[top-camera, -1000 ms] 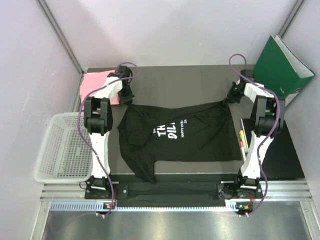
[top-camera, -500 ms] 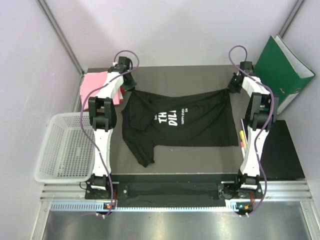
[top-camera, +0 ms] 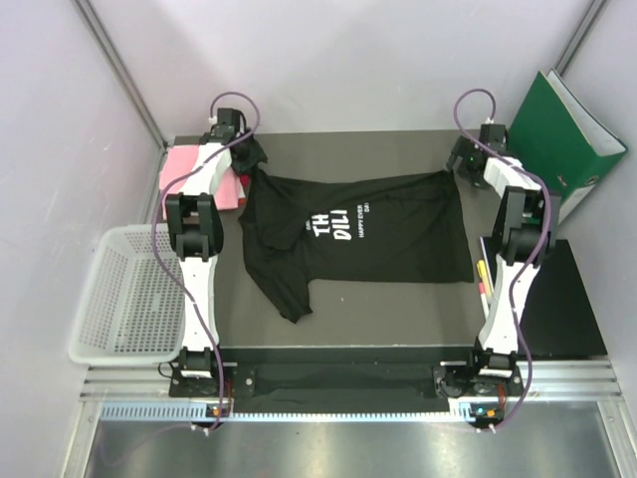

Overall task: Fold and stack the t-shirts
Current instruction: Fold the flattened tshirt in 1/3 of the way, then grap the side of the flattened tshirt closest away from the robot with both arms

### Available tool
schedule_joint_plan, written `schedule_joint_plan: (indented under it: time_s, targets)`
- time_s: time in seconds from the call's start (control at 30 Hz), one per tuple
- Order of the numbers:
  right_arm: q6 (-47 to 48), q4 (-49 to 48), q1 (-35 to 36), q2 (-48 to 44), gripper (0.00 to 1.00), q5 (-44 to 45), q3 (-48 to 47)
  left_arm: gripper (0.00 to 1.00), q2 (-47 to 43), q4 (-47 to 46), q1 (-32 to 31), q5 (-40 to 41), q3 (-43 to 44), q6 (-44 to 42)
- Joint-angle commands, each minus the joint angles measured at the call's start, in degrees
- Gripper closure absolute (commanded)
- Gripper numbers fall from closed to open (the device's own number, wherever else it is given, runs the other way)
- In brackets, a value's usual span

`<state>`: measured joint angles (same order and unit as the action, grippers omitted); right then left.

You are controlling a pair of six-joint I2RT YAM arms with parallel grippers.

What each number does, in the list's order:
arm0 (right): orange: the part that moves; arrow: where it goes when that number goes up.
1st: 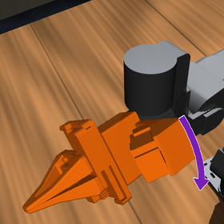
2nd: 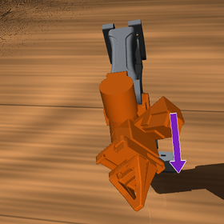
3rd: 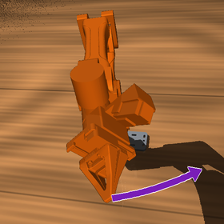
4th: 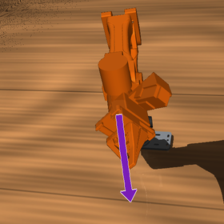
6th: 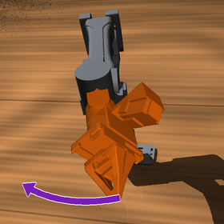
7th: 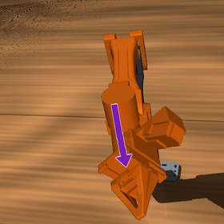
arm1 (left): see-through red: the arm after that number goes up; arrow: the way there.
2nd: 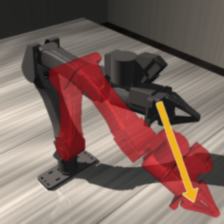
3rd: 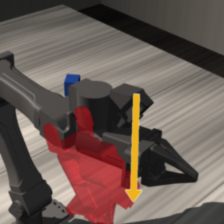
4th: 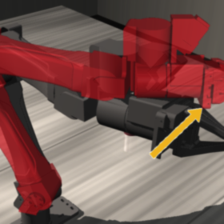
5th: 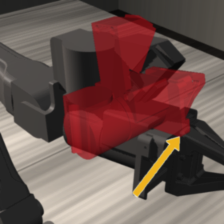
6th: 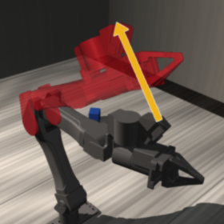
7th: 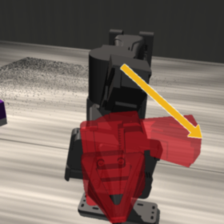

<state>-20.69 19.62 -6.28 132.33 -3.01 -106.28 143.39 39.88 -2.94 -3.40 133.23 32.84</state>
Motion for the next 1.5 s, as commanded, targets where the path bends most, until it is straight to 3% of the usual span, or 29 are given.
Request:
schedule_joint_plan:
  time_s: [0.0,0.2,0.4,0.53,0.8,0.83,0.87,1.0,1.3,1.47]
  targets:
    - [2.2,-6.0,-0.3,-14.3,0.0,4.7,11.3,0.36,-13.3,-7.8,0.0,-6.8,-6.1,-0.4]
    - [2.5,-4.0,-0.4,-26.6,0.0,-0.3,23.0,0.33,-26.0,-8.7,-0.7,-9.4,-20.6,-2.8]
    - [1.8,0.2,-0.4,-34.4,0.0,-6.8,34.4,0.34,-36.7,-5.1,-1.8,-11.9,-40.8,-3.8]
    - [1.5,1.7,-1.0,-39.9,0.0,-10.6,41.2,0.35,-42.6,-3.8,-2.8,-14.9,-56.4,-2.0]
    - [0.6,8.2,-1.4,-49.1,0.03,-10.6,52.0,0.35,-58.6,-3.5,-4.9,-19.5,-77.3,4.8]
    - [0.4,9.3,-1.4,-49.8,0.07,-10.9,52.9,0.35,-60.1,-3.0,-5.2,-19.1,-78.8,5.9]
    - [0.4,9.7,-1.5,-50.8,0.17,-11.2,54.6,0.35,-63.1,-2.8,-5.3,-19.1,-80.0,6.4]
    - [0.1,11.7,-1.5,-55.8,0.26,-9.9,58.4,0.35,-69.7,-1.3,-5.8,-18.1,-85.6,7.1]
    - [0.5,17.6,-1.5,-63.5,0.28,-5.8,62.9,0.35,-77.2,4.1,-8.6,-14.5,-88.9,5.3]
    - [-2.9,20.8,-3.4,-64.4,0.28,-3.8,62.4,0.35,-76.8,4.9,-17.4,-9.0,-89.0,7.3]
